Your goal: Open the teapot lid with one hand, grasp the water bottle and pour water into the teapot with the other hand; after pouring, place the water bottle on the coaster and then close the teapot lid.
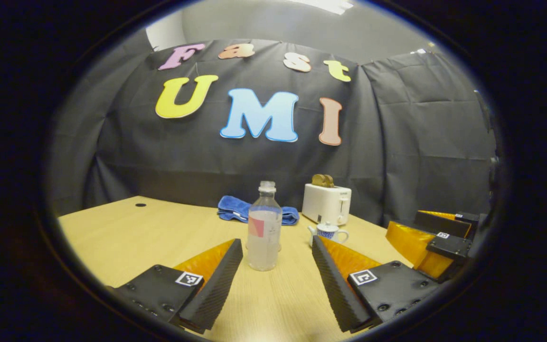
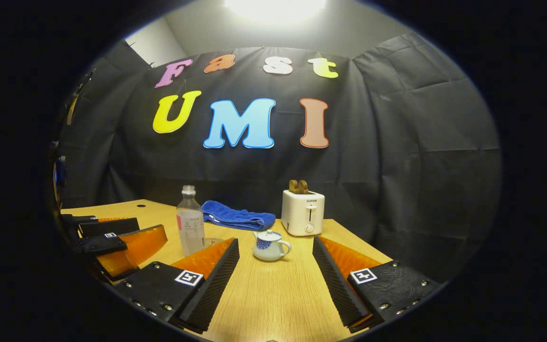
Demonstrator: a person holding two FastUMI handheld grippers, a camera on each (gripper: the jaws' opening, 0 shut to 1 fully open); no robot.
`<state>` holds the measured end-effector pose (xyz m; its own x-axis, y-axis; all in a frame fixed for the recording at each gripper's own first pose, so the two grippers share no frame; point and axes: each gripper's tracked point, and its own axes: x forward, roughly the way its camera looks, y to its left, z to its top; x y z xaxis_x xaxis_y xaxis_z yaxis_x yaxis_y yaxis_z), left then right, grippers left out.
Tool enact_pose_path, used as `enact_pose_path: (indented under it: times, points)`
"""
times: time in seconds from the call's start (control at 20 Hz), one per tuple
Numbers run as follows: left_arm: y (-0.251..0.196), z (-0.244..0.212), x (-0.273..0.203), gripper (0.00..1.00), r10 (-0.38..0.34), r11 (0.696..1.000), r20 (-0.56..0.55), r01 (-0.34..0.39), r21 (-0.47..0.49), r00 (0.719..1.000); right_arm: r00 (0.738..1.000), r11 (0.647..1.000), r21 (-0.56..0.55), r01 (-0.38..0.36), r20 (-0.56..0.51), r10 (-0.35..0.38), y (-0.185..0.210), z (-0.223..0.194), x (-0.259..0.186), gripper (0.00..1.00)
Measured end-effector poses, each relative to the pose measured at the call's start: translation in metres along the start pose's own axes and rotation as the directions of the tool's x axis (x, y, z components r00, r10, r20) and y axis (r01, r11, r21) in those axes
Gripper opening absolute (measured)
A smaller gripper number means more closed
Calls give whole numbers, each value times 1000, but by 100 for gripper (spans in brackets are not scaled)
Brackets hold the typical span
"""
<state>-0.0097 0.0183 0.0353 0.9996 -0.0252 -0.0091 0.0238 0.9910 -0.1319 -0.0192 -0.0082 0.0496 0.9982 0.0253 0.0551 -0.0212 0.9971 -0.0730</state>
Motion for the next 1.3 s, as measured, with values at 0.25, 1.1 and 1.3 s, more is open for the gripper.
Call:
enact_pose_path:
  times: [0.25,1.1,1.3]
  points:
    - [4,15,7,99,14,998,6,-15,60,1000,998,998,-37,-56,1,56,5,21,13,96]
    - [9,24,94,99,-17,994,-35,20,106,999,995,994,74,-85,-53,89,4,36,162,96]
    - [12,19,111,99,-16,990,-37,21,142,999,995,996,59,-67,-66,71,0,16,192,96]
